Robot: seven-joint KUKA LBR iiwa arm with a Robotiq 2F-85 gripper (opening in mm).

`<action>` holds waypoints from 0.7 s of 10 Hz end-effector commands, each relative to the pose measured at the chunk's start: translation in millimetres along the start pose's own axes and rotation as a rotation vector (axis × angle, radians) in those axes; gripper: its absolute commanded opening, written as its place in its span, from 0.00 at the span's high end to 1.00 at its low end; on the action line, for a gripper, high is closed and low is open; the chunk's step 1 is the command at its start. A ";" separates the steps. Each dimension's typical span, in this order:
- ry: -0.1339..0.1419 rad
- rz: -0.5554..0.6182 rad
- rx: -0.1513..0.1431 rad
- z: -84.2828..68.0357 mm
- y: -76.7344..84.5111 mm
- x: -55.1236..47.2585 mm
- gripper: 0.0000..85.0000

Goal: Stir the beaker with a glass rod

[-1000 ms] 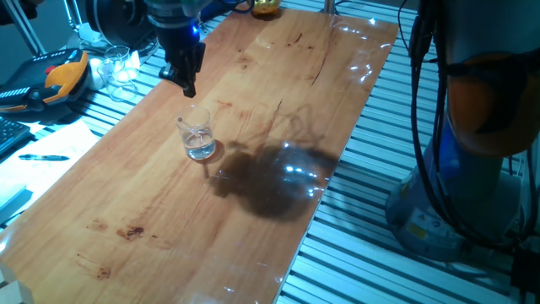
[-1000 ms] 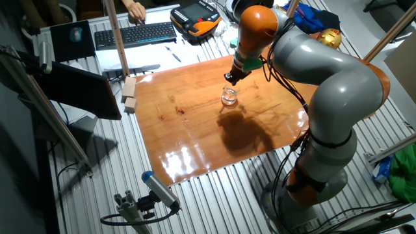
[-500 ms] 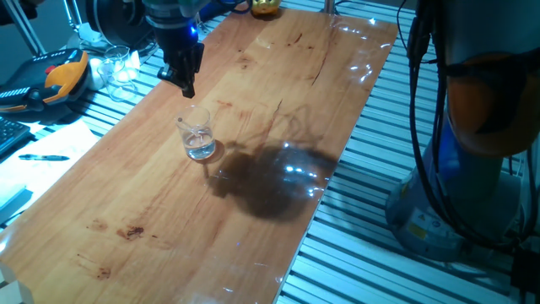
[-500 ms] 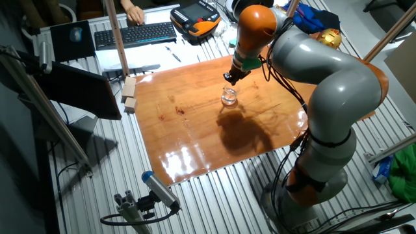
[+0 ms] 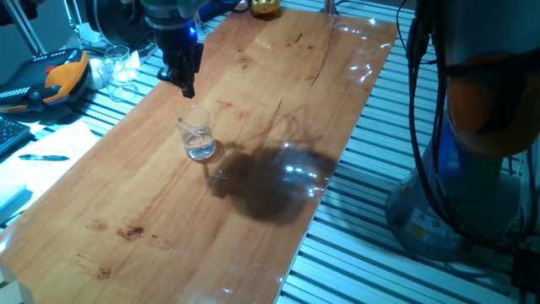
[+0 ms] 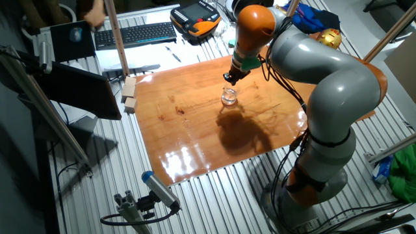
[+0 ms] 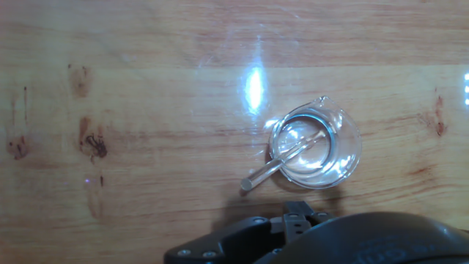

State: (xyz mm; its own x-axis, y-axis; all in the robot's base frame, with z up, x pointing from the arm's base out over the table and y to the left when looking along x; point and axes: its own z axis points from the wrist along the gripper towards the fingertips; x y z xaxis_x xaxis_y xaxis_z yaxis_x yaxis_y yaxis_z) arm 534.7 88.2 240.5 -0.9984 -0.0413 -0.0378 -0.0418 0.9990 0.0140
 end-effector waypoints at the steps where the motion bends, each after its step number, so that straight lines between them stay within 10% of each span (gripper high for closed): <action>1: 0.000 0.001 0.000 -0.6 -1.2 0.2 1.00; 7: 0.005 0.022 -0.025 0.4 -2.8 -0.6 1.00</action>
State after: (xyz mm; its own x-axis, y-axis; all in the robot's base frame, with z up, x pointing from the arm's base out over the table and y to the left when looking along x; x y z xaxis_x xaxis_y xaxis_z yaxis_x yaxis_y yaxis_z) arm 535.4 85.5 240.1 -0.9993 -0.0197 -0.0320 -0.0210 0.9990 0.0387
